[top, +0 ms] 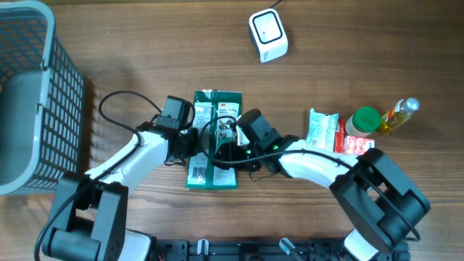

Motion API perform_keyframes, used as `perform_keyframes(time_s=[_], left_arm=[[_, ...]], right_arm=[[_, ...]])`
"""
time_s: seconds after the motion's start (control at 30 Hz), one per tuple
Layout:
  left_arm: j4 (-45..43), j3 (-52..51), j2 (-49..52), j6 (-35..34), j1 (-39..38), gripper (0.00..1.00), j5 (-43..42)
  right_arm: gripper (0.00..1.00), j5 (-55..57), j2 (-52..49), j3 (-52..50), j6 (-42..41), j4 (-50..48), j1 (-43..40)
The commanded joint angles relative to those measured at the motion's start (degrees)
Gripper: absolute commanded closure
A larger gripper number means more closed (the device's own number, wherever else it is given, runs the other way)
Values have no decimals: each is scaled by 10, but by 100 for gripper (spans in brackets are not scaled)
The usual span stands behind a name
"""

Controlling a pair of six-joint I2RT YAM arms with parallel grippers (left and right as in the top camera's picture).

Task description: Scan the item barcode

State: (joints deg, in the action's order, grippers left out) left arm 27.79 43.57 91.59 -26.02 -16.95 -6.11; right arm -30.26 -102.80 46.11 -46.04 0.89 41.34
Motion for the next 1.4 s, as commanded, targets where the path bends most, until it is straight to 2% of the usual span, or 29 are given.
perform_keyframes(time_s=[0.0, 0.17, 0.23, 0.4, 0.5, 0.63, 0.77, 0.83, 0.97, 1.1, 1.2, 1.27, 1.37], left_arm=[[1, -14, 3, 1, -3, 90, -1], [1, -14, 3, 1, -3, 90, 0], [1, -14, 3, 1, -3, 89, 0], [0, -14, 3, 1, -3, 89, 0], [0, -14, 3, 1, -3, 89, 0], [-2, -14, 3, 1, -3, 89, 2], [-4, -11, 2, 21, -2, 79, 11], [-3, -4, -5, 34, -1, 74, 44], [-2, 12, -41, 34, -1, 62, 137], [-20, 18, -81, 33, 7, 57, 232], [-32, 18, -82, 33, 33, 56, 239], [-32, 17, -82, 33, 52, 48, 233], [-32, 17, -82, 33, 66, 44, 215]], right_arm=[[41, 7, -47, -16, -7, -29, 3], [43, -2, -56, -16, -6, -69, 3], [50, -2, -56, -16, -7, -79, 3], [50, 1, -56, -16, -7, -91, 3], [58, 8, -56, -16, -6, -92, 3], [81, 11, -56, -16, -4, -101, 3], [93, 24, -56, -16, 28, -101, 3], [96, 29, -56, -16, 41, -101, 3], [92, 35, -56, -16, 41, -101, 3], [91, 35, -56, -16, 42, -93, 3], [91, -11, -47, -15, 54, -75, -15], [92, -88, -12, -13, 103, -72, -55], [95, -118, 48, -13, 164, -30, -95]])
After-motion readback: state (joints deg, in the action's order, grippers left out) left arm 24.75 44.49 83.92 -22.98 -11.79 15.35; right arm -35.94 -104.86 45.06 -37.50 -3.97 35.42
